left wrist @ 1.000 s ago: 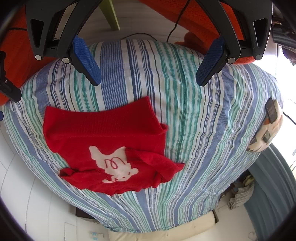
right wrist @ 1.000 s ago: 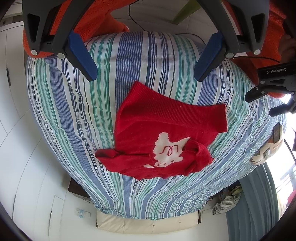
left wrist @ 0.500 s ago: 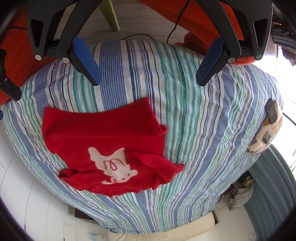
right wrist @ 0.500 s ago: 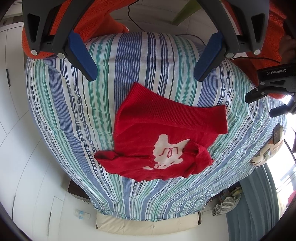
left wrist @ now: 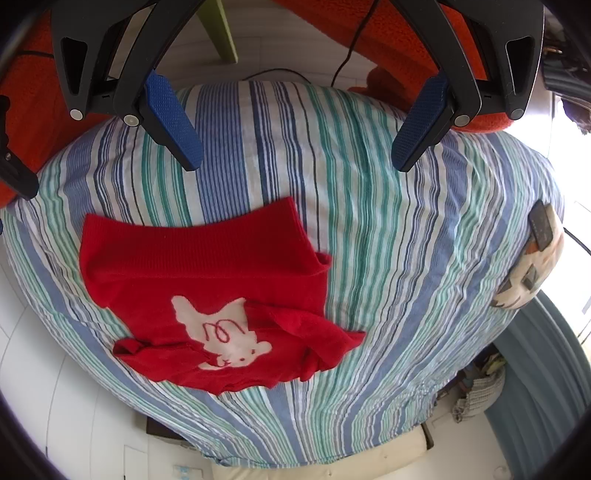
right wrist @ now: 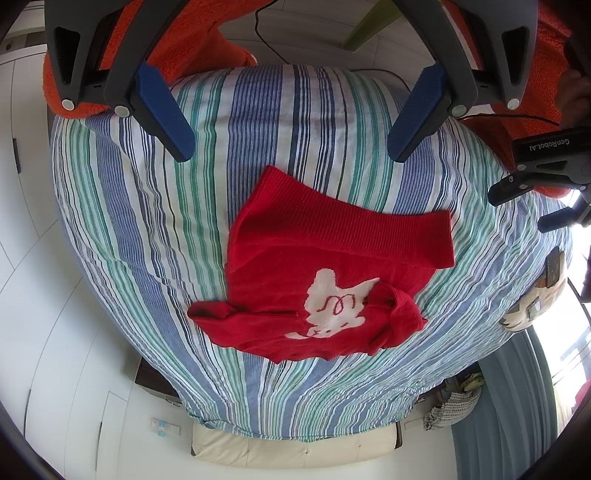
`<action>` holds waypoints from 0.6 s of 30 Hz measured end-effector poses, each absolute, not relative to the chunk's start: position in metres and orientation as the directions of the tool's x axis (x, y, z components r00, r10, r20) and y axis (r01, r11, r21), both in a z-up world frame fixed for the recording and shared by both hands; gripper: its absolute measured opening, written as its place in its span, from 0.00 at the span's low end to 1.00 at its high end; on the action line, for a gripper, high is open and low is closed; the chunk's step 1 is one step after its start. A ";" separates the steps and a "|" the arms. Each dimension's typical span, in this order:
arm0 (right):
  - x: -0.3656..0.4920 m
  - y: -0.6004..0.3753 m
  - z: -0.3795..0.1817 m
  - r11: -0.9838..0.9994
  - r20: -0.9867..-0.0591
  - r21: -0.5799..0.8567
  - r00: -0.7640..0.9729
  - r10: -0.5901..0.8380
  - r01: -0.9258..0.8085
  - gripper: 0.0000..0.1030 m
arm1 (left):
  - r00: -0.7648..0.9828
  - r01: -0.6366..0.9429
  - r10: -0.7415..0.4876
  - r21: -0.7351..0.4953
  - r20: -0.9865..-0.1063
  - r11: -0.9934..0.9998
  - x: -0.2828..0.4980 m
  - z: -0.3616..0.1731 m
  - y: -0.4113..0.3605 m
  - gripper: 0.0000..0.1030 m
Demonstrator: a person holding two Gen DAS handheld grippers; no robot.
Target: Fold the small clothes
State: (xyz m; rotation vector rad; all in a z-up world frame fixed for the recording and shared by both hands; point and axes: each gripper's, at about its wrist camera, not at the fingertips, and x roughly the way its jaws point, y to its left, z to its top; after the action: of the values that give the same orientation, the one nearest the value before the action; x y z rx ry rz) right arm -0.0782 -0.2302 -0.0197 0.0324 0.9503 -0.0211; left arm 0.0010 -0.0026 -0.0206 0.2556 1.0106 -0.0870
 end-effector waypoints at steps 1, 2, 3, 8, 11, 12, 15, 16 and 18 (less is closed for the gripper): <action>-0.078 -0.230 -0.020 0.999 -0.814 0.019 0.581 -0.004 0.033 1.00 | 0.530 0.191 0.045 0.171 -0.847 0.967 0.001 -0.021 -0.003 0.99; -0.078 -0.230 -0.020 0.999 -0.814 0.019 0.581 -0.003 0.031 1.00 | 0.530 0.194 0.041 0.168 -0.847 0.967 0.001 -0.022 -0.002 0.99; -0.078 -0.230 -0.020 0.999 -0.813 0.022 0.582 0.000 0.032 1.00 | 0.531 0.200 0.027 0.156 -0.847 0.967 0.001 -0.022 -0.001 0.99; -0.074 -0.252 -0.027 0.996 -0.772 0.093 0.633 0.064 0.012 1.00 | 0.501 0.160 -0.118 -0.042 -0.857 0.986 0.022 -0.042 0.040 0.99; -0.057 -0.284 -0.052 0.988 -0.784 0.142 0.617 0.071 0.065 1.00 | 0.430 0.088 -0.264 -0.250 -0.863 0.964 0.050 -0.074 0.079 0.99; -0.049 -0.294 -0.063 0.983 -0.797 0.166 0.598 0.085 0.082 1.00 | 0.409 0.065 -0.296 -0.296 -0.863 0.953 0.063 -0.082 0.081 0.99; -0.027 -0.315 -0.102 0.941 -0.819 0.317 0.535 0.208 0.118 1.00 | 0.373 0.054 -0.380 -0.388 -0.847 0.920 0.088 -0.104 0.082 0.99; -0.021 -0.319 -0.113 0.917 -0.807 0.379 0.529 0.262 0.124 0.99 | 0.369 0.065 -0.398 -0.404 -0.840 0.912 0.095 -0.110 0.078 0.99; -0.010 -0.322 -0.132 0.865 -0.772 0.485 0.527 0.356 0.126 0.96 | 0.359 0.080 -0.408 -0.408 -0.839 0.909 0.108 -0.121 0.067 0.98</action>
State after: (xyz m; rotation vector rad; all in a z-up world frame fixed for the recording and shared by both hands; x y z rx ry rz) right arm -0.0100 -0.3221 -0.1318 0.5301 1.0187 0.1451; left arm 0.1076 0.0673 -0.1215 -0.3214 1.1657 -0.3220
